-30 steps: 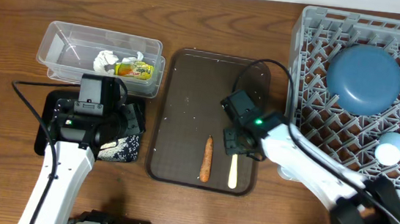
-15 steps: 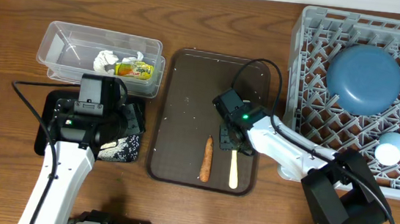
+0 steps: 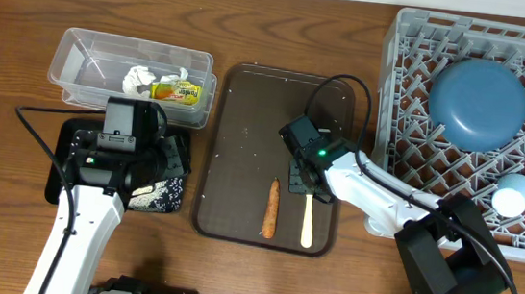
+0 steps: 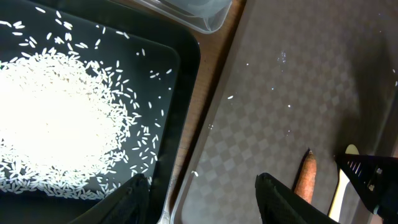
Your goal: Sort waste into correct bins and load items into the dishwasher rack
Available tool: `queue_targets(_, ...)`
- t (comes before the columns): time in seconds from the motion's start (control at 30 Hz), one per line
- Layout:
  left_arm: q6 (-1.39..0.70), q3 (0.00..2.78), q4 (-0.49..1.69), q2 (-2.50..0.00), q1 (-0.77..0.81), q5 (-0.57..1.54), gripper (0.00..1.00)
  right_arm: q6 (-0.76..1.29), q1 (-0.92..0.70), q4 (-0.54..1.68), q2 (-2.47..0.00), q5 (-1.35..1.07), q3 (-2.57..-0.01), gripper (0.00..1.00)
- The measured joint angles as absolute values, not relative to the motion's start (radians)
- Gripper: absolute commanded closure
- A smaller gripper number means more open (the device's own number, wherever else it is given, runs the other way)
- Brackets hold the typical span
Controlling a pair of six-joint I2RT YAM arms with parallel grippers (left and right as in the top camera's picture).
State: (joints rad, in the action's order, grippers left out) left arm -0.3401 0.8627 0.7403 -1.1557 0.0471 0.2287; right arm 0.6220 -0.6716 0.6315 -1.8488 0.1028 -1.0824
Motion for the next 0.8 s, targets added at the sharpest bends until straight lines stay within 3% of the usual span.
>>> queue_targets(0.17,-0.34,0.863,0.74,-1.156,0.047,0.229,0.42,0.622,-0.672,0.674,-1.849,0.086,-1.085,0.56)
queue_targets(0.37,-0.34,0.863,0.74,-1.156,0.047,0.229,0.42,0.622,-0.672,0.69,-1.849,0.078,-1.087,0.56)
queue_targets(0.8,-0.34,0.863,0.74,-1.156,0.047,0.229,0.42,0.622,-0.672,0.695,-1.849,0.072,-1.087,0.65)
